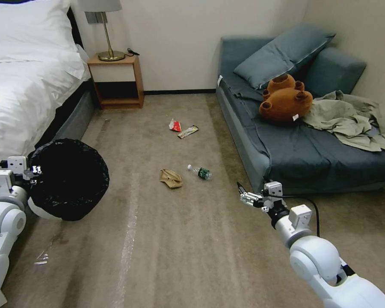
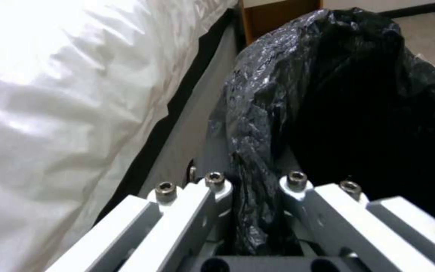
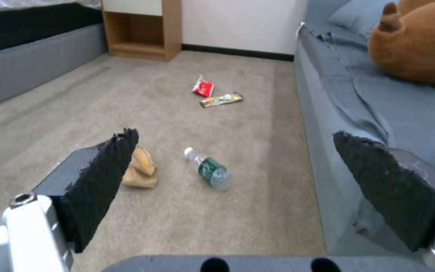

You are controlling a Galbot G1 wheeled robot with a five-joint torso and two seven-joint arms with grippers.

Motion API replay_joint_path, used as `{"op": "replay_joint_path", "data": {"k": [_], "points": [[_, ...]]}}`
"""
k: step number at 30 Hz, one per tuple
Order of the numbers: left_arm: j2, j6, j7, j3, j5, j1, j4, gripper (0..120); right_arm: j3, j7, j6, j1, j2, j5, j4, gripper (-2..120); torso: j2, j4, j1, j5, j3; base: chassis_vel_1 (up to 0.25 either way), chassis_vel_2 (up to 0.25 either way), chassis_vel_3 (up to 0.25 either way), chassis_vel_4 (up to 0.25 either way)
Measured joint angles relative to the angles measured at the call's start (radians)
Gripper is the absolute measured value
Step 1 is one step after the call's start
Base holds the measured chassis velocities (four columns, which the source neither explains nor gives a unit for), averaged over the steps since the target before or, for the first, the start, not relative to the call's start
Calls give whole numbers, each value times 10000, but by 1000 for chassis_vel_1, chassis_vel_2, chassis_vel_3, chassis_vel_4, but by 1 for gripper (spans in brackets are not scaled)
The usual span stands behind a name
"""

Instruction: Pick up the trash bin, then pick up the garbage on the floor and place it into the trash bin.

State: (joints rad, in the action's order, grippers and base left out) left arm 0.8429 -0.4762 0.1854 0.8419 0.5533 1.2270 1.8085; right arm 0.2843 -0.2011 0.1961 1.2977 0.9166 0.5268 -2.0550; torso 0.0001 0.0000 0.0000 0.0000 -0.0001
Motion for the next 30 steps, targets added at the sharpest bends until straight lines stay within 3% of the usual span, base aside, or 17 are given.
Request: {"op": "replay_joint_path", "data": {"k": [30], "points": [[80, 257, -254, 334, 26, 385, -7, 5, -149, 220, -180, 126, 90, -221, 160, 100, 0, -1, 0, -1, 1, -78, 79, 76, -82]]}}
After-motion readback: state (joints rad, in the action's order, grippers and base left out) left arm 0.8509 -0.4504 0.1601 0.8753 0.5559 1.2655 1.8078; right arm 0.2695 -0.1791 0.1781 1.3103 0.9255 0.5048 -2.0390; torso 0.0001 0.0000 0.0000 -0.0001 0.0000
